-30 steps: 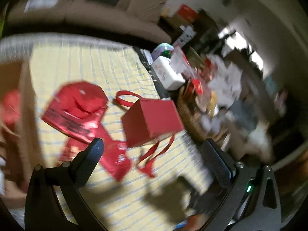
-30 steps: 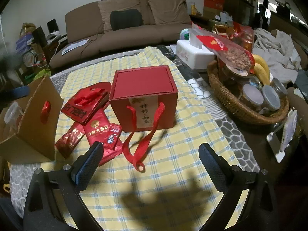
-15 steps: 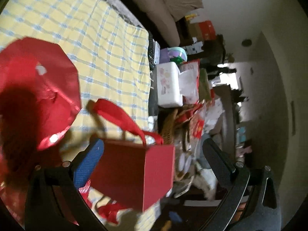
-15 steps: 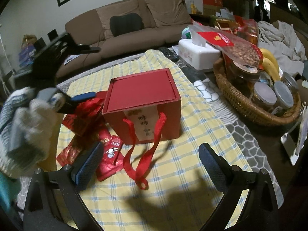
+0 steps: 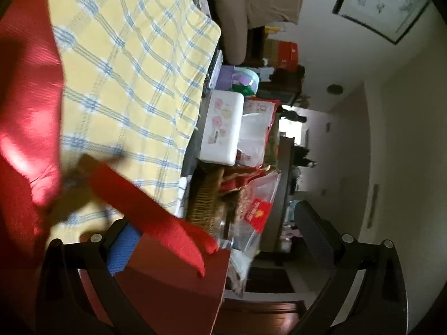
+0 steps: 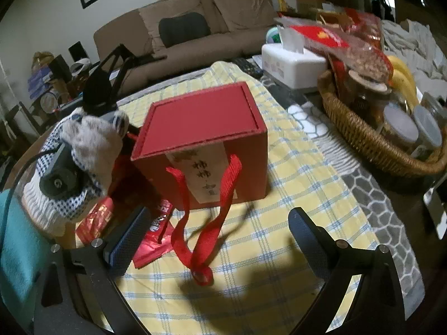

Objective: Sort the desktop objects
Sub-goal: 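Grasp the red ribbon handle with the left tool and lift the box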

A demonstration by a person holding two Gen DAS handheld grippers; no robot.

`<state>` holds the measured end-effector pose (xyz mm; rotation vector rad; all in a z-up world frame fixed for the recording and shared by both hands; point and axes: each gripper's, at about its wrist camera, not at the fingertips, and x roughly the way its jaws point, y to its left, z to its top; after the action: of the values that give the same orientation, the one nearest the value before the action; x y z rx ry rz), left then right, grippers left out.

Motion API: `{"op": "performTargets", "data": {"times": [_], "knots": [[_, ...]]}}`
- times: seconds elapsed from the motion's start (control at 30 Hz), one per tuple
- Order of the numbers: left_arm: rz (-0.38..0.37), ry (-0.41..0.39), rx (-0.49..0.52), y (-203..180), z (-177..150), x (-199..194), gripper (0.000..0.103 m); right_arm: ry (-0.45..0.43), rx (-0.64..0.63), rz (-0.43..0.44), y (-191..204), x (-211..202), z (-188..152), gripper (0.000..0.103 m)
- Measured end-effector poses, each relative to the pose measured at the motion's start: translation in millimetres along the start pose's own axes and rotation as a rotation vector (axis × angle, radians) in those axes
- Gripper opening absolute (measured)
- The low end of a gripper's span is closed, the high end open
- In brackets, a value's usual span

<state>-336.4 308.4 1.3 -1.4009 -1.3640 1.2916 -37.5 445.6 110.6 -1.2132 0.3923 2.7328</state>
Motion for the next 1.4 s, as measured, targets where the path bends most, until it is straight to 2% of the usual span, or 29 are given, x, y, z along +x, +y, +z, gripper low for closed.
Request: {"op": "performTargets", "data": {"times": [0.1,0.17,0.27,0.5,0.6,0.73,0.83,0.97,1.03,1.17,1.23,1.33,1.4], "knots": [[-0.012,-0.017,0.000,-3.1,4.5,6.1,0.101,0.006,0.003,0.005,-0.7,4.2,-1.2,0.100],[-0.014,-0.012,0.026,-7.2,0.1,3.8,0.093,0.008,-0.006,0.002,0.8,6.0,-1.7,0.100],[-0.030,-0.004,0.096,-29.7,-6.1,-4.4,0.085,0.015,-0.008,0.003,2.0,8.0,-3.6,0.100],[-0.114,0.034,0.231,-104.1,-17.1,-13.4,0.085,0.000,0.021,0.039,-0.6,-0.9,-5.5,0.100],[-0.153,0.061,0.292,-132.1,-29.0,-14.0,0.086,-0.017,0.051,0.077,-8.8,-8.7,-6.3,0.100],[-0.194,0.078,0.349,-166.9,-46.8,-20.4,0.086,-0.031,0.131,0.176,-29.7,-14.5,-9.1,0.100],[-0.198,0.092,0.395,-192.0,-58.5,-22.5,0.090,-0.025,0.191,0.237,-46.4,-12.2,-11.5,0.100],[-0.184,0.094,0.427,-206.6,-69.4,-26.3,0.090,-0.031,0.216,0.250,-56.5,-9.4,-11.8,0.100],[-0.169,0.092,0.430,-206.4,-73.3,-26.7,0.090,-0.017,0.218,0.184,-56.9,-4.9,-10.3,0.100],[-0.138,0.101,0.430,-200.4,-80.2,-25.8,0.090,0.080,0.166,0.002,-44.3,20.6,-2.4,0.097],[-0.148,0.104,0.430,-196.1,-84.1,-28.3,0.090,0.137,0.155,-0.103,-41.8,37.8,1.1,0.089],[-0.154,0.109,0.448,-199.3,-89.0,-31.1,0.090,0.162,0.145,-0.115,-37.7,51.4,6.0,0.086],[-0.162,0.111,0.461,-202.8,-92.4,-32.6,0.090,0.151,0.103,-0.187,-30.2,56.2,7.5,0.086]]}}
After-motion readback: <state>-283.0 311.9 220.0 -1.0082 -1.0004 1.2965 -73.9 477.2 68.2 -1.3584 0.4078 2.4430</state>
